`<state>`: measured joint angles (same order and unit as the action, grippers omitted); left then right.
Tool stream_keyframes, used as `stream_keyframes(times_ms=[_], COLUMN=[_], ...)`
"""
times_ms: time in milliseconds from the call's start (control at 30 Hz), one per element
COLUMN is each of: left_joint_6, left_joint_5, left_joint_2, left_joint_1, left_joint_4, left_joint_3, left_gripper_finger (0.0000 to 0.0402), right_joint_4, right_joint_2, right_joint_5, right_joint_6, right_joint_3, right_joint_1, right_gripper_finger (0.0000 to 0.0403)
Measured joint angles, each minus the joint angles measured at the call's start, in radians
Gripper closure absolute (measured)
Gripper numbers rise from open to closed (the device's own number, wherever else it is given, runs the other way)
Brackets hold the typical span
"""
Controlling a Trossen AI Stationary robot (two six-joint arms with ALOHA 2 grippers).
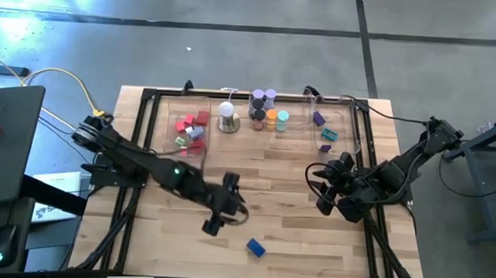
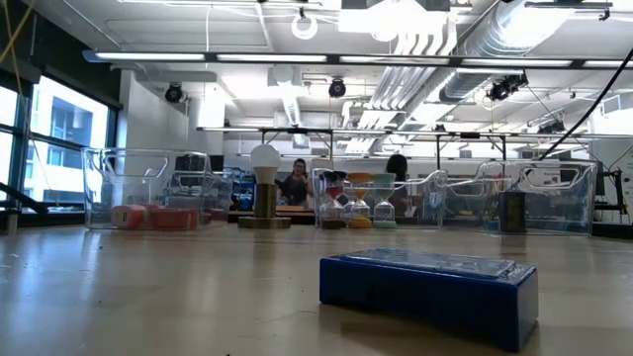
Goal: Pick & Place Office items
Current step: Put the blue digital clock into the right transparent bin
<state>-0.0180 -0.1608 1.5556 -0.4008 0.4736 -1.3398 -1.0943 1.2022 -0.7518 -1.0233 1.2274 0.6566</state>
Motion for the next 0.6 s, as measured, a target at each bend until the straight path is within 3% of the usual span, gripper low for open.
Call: stream_keyframes(times_ms=[167,300,600], left_joint_6=[0.153,0.171,-0.042], left_joint_5=[-0.024,0.003,0.052], left_joint_2=[0.113,0.202,0.339], left_joint_1=[-0.017,-0.016,-0.05], left_joint_4=[-0.045,-0.121,-0.314], left_joint_3=[0.001,0.001,0.0], left_gripper_finger=[0.0136,0.0138,0.0139], right_joint_4=[0.008,0.012,0.024], right_joint_2=[0.0,0.0,0.0], right_joint_5=[0.001,0.001,0.002], right_joint_6=[0.0,0.0,0.0], right_joint_3=[0.0,0.0,0.0], right_joint_1=[0.03,0.049,0.064], right_gripper_finger=[0.0282,0.0282,0.0282])
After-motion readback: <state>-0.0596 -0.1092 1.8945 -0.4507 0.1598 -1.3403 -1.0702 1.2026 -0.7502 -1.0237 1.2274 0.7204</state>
